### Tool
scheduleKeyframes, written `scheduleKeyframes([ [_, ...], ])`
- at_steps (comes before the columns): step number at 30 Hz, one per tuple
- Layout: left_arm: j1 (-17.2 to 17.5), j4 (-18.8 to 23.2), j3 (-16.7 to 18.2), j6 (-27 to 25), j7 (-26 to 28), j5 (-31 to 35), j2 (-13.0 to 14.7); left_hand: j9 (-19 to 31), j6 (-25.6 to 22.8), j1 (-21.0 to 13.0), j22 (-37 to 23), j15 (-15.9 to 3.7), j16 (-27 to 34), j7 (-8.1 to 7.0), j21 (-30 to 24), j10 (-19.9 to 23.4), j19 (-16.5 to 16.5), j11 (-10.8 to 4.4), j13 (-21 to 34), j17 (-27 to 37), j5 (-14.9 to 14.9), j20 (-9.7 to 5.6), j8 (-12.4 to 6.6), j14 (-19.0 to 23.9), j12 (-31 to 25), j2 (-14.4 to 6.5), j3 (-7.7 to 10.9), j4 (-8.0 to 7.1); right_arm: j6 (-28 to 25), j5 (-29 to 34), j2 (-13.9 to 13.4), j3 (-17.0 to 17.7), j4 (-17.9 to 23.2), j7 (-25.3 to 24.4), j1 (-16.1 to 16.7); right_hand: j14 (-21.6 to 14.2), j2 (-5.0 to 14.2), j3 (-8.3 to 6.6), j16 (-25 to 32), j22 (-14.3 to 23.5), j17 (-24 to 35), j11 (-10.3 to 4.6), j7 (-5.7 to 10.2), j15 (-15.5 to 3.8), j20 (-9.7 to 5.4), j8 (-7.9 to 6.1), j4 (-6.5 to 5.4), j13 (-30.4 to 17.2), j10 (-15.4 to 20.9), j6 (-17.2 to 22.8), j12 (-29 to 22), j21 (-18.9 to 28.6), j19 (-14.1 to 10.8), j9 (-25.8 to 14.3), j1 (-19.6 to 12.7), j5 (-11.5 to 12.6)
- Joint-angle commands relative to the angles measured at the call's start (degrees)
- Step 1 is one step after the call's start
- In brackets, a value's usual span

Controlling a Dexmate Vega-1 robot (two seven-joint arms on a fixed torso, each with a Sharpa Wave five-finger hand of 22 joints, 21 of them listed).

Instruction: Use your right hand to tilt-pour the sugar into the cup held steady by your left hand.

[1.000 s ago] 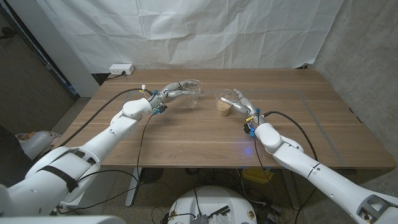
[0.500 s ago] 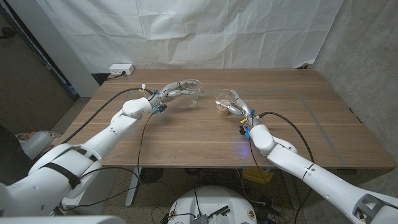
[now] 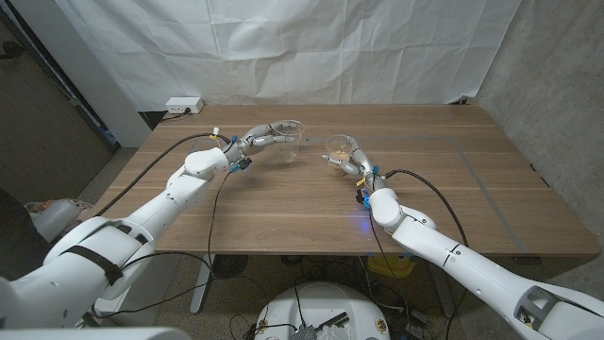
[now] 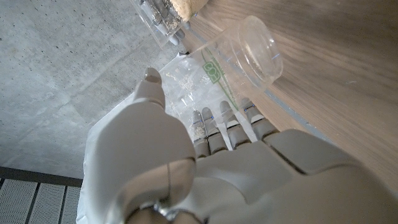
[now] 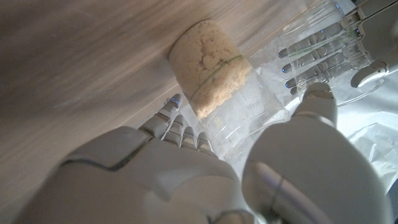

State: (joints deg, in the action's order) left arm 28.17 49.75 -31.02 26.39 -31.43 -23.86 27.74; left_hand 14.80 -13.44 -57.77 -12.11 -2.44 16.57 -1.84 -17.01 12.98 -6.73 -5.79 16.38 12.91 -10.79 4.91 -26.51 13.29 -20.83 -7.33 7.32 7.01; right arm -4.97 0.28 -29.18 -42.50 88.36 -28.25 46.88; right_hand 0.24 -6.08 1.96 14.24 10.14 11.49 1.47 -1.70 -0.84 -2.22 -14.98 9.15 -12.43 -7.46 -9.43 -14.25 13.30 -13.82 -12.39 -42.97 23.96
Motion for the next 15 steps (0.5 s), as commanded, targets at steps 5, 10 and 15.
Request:
scheduleKeyframes([
  [5, -1.6, -3.2, 0.0, 0.7, -1.2, 0.0, -1.2, 0.3, -0.9, 0.9, -0.3, -1.33, -0.3, 0.84, -0.3, 0.6, -0.2, 0.23, 0.3, 0.3, 0.1, 0.0, -0.48, 0.3, 0.3, -0.8, 0.81, -0.35, 3.2, 2.3, 7.9, 0.6, -6.7, -15.0, 0.3, -13.6, 3.78, 0.33, 4.8, 0.5, 1.6, -1.23, 1.96, -3.76, 2.09, -5.72, -1.56, -0.8, 15.7, 16.4, -4.7, 1.9, -8.5, -0.8, -6.1, 0.1],
  [10, -2.1, -4.1, -0.1, 1.1, -1.6, 0.2, -1.6, 0.3, -1.0, 1.0, -0.3, -1.41, -0.4, 0.78, -0.3, 0.6, -0.2, 0.19, 0.4, 0.3, 0.1, -0.1, -0.55, 0.3, 0.4, -0.7, 0.92, -0.27, 4.0, 2.5, 8.1, 0.7, -7.2, -16.2, 0.3, -22.0, 5.77, 0.97, 8.0, 0.8, 3.8, -2.2, 4.21, -6.3, 3.13, -11.57, -2.19, -2.4, 27.8, 28.8, -9.9, 2.8, -12.3, -1.8, -8.1, -0.4],
  [15, -2.6, -5.0, -0.2, 1.4, -2.3, 0.2, -2.2, 0.4, -1.2, 1.1, -0.3, -1.6, -0.4, 0.5, -0.4, 0.7, -0.2, -0.07, 0.5, 0.3, 0.1, -0.3, -0.67, 0.5, 0.4, -0.6, 0.96, -0.17, 3.5, 2.3, 8.2, 0.8, -6.8, -16.8, 0.4, -26.4, 7.15, 0.83, 10.0, 0.9, 5.3, -2.33, 4.69, -7.35, 3.56, -13.49, -2.25, -3.2, 32.7, 32.7, -12.5, 3.5, -14.3, -1.9, -9.3, -0.4],
])
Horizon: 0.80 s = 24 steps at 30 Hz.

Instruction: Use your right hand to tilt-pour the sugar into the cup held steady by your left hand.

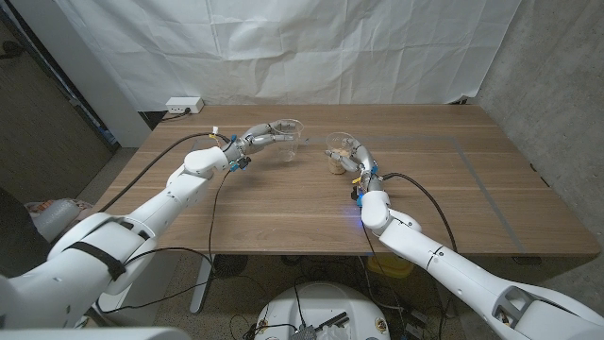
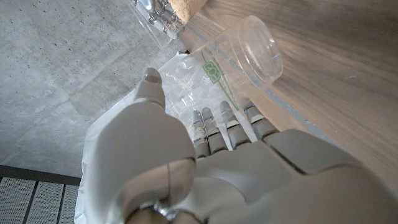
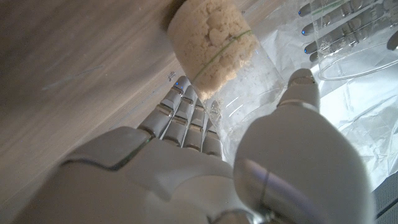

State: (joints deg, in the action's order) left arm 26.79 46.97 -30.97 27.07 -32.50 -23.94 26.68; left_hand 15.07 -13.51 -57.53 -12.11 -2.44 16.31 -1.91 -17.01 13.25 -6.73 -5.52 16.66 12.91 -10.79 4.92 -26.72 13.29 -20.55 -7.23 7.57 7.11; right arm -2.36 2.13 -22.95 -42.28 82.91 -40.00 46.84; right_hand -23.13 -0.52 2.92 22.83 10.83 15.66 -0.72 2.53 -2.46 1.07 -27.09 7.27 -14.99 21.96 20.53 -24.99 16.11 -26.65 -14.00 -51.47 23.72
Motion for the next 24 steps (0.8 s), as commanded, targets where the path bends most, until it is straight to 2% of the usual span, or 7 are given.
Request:
scheduleKeyframes([
  [1, -1.2, -1.9, -0.5, 0.7, -0.7, 0.8, -1.0, 0.1, -1.1, 0.9, -0.3, -1.57, -0.2, 0.61, -0.4, 0.5, -0.2, -0.38, 0.2, 0.3, 0.1, -0.32, -0.44, 0.5, 0.1, -0.7, 0.73, -0.27, 1.9, 0.4, 2.0, 0.6, -1.7, -5.1, 0.4, -3.3, 1.65, -0.12, 1.6, 0.2, 1.3, -0.21, 0.56, -5.87, 0.23, -1.58, -0.34, -0.7, 3.6, 3.3, -1.9, 0.7, -1.7, -0.2, -1.0, -0.2],
  [15, -5.6, -7.6, -2.5, 2.1, -5.9, 2.2, -4.0, 0.3, -1.0, 1.0, -0.3, -1.42, -0.4, 0.72, -0.5, 0.7, 0.0, -0.13, 0.5, 0.3, 0.1, -0.05, -0.53, 0.5, 0.3, -0.7, 1.15, -0.07, -3.7, 3.5, -0.5, 0.2, 1.6, -5.6, -1.0, -3.6, 2.53, 0.0, 1.6, 0.3, 2.3, 0.01, 0.48, -5.57, 0.37, -1.76, -0.61, -1.2, 3.4, 3.6, -2.3, 0.9, -2.2, 0.1, -1.4, -0.3],
  [24, -6.2, -6.8, -2.8, 2.0, -7.3, 2.6, -4.1, 0.4, -1.1, 1.1, -0.3, -1.37, -0.5, 0.64, -0.5, 0.7, 0.0, -0.19, 0.7, 0.3, 0.1, 0.04, -0.61, 0.5, 0.5, -0.7, 1.42, 0.08, -6.3, 5.8, -2.5, -0.5, 3.5, -5.5, -1.9, -3.4, 2.78, 0.12, 1.1, 0.3, 2.5, 0.09, 0.36, -5.41, 0.45, -1.71, -0.69, -1.4, 3.2, 3.5, -2.4, 0.9, -2.3, 0.2, -1.6, -0.3],
])
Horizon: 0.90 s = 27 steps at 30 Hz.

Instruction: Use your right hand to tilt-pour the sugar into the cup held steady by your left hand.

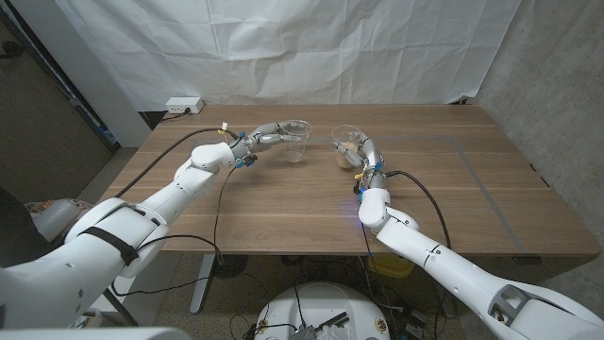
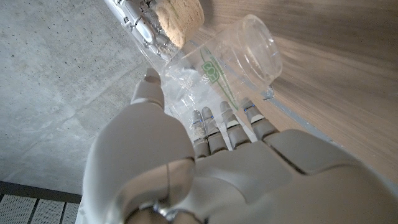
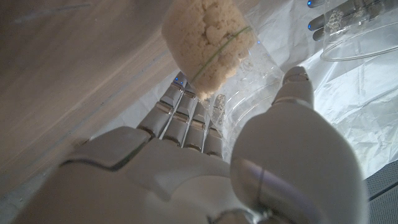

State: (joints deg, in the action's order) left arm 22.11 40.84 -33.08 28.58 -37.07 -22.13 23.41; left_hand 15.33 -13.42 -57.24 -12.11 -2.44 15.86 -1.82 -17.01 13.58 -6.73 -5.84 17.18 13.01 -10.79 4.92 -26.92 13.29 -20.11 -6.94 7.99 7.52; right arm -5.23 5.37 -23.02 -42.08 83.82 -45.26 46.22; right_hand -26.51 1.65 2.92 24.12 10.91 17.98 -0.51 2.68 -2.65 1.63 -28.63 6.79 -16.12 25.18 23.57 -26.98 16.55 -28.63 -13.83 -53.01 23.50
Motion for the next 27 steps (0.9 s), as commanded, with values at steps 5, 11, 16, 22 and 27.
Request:
scheduleKeyframes([
  [5, -1.6, 0.9, -1.2, -0.2, -2.8, 1.5, -0.3, 0.2, -1.1, 1.0, -0.3, -1.15, -0.2, 0.77, -0.5, 0.4, 0.1, 0.38, 0.2, 0.3, 0.1, 0.19, -0.38, 0.4, 0.2, -1.2, 1.13, -0.41, -6.7, 5.0, -3.5, -1.6, 4.0, -0.5, -1.9, -0.1, 0.81, 0.21, -0.4, 0.2, 0.4, -0.22, 0.38, -5.23, -0.25, -0.23, -0.3, -0.4, 0.0, 0.6, -0.5, 0.4, -0.2, 0.2, -0.2, -0.1],
  [11, -1.8, 1.6, -1.6, -0.4, -3.0, 1.9, -0.3, 0.2, -1.2, 1.0, -0.3, -1.28, -0.2, 0.64, -0.6, 0.4, 0.1, 0.41, 0.4, 0.3, 0.1, 0.15, -0.46, 0.6, 0.3, -1.0, 1.31, -0.25, -10.7, 7.0, -4.8, -2.7, 6.0, 0.3, -2.5, -0.1, 0.92, 0.33, -0.7, 0.2, 0.5, 0.0, 0.38, -5.21, -0.27, -0.25, -0.32, -0.5, 0.1, 0.6, -0.6, 0.4, -0.3, 0.3, -0.3, -0.1],
  [16, -1.8, 2.5, -1.8, -0.5, -3.2, 1.9, -0.2, 0.3, -1.3, 1.1, -0.3, -1.36, -0.3, 0.61, -0.6, 0.5, 0.1, 0.28, 0.5, 0.3, 0.1, 0.15, -0.52, 0.6, 0.4, -1.0, 1.5, -0.18, -11.4, 7.8, -5.8, -3.2, 7.0, 0.8, -2.8, -0.1, 1.14, 0.47, -0.9, 0.2, 0.7, -0.09, 0.35, -5.27, -0.24, -0.28, -0.54, -0.6, 0.1, 0.7, -0.7, 0.4, -0.4, 0.3, -0.2, -0.1],
  [22, -1.9, 3.6, -2.2, -1.0, -3.1, 2.4, 0.0, 0.3, -1.4, 1.2, -0.3, -1.32, -0.4, 0.62, -0.7, 0.6, 0.2, 0.32, 0.6, 0.3, 0.1, 0.16, -0.56, 0.7, 0.5, -1.0, 1.67, -0.11, -14.2, 9.5, -6.6, -4.0, 8.2, 0.8, -3.2, -0.2, 1.18, 0.6, -1.1, 0.2, 0.8, -0.15, 0.35, -5.27, -0.31, -0.28, -0.58, -0.7, 0.1, 0.6, -0.7, 0.3, -0.3, 0.4, -0.2, -0.2],
  [27, -2.4, 3.2, -2.6, -1.0, -3.3, 2.6, -0.3, 0.4, -1.2, 1.4, -0.3, -1.1, -0.4, 0.78, -0.7, 0.5, 0.2, 0.46, 0.7, 0.4, 0.1, 0.38, -0.48, 0.5, 0.6, -1.2, 1.84, -0.2, -15.7, 10.4, -7.5, -4.3, 9.4, 1.2, -3.4, -0.2, 1.3, 0.71, -1.4, 0.2, 0.9, -0.29, 0.45, -5.27, -0.36, -0.32, -0.66, -0.7, 0.0, 0.7, -0.8, 0.3, -0.3, 0.5, -0.2, -0.2],
])
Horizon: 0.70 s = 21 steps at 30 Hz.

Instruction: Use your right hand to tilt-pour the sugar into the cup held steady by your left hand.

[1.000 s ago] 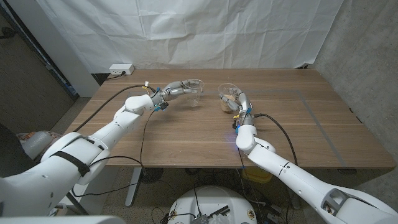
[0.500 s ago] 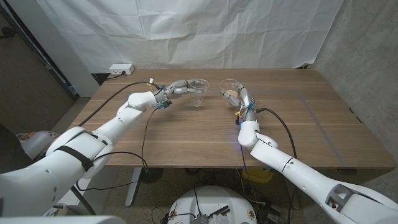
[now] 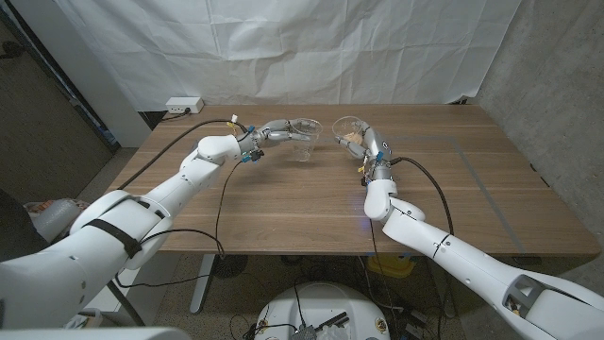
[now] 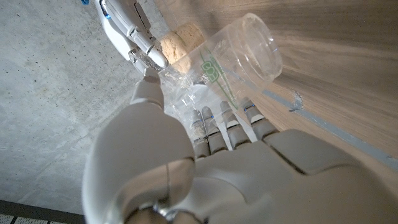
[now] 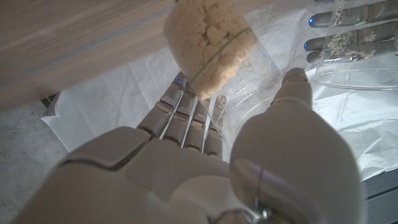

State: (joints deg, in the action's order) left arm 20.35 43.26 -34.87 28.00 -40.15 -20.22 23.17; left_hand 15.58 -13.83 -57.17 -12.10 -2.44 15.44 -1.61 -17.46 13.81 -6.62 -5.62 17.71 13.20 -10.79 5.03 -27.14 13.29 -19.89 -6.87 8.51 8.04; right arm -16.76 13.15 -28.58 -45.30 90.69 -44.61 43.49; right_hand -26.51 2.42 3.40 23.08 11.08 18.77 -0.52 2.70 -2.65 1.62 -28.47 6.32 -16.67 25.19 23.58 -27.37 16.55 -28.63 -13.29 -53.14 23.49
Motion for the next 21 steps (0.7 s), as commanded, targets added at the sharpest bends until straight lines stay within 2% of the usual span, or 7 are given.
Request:
scheduleKeyframes([
  [1, -1.0, 0.5, -1.1, -0.6, -0.6, 0.9, 0.0, 0.1, -0.8, 1.3, -0.3, -1.1, 0.0, 0.56, -0.3, 0.3, 0.1, 0.24, 0.2, 0.2, 0.1, 0.26, -0.26, 0.6, 0.4, -1.3, 1.34, -0.7, -4.7, 2.8, -2.2, -1.2, 2.9, 0.7, -0.8, -0.4, 0.55, 0.24, -0.3, 0.1, 0.2, -0.2, 0.35, -5.21, -0.26, -0.52, -0.18, -0.2, 0.1, 0.8, -0.4, 0.3, -0.4, 0.0, -0.1, -0.2],
  [21, -5.8, -7.9, -2.8, 2.8, -3.1, 2.8, -4.5, 0.2, -0.9, 1.6, -0.3, -1.07, -0.2, 0.71, -0.4, 0.3, 0.1, 0.26, 0.5, 0.2, 0.1, 0.24, -0.3, 0.7, 0.7, -1.1, 1.8, -0.5, -10.7, 6.8, -5.3, -3.2, 6.9, 2.8, -1.6, -0.8, 1.01, 0.73, -1.0, 0.1, 0.7, -0.36, 0.64, -5.33, -0.46, -0.7, -0.53, -0.2, 0.5, 1.2, -0.6, 0.2, -0.3, 0.2, 0.0, -0.3],
])
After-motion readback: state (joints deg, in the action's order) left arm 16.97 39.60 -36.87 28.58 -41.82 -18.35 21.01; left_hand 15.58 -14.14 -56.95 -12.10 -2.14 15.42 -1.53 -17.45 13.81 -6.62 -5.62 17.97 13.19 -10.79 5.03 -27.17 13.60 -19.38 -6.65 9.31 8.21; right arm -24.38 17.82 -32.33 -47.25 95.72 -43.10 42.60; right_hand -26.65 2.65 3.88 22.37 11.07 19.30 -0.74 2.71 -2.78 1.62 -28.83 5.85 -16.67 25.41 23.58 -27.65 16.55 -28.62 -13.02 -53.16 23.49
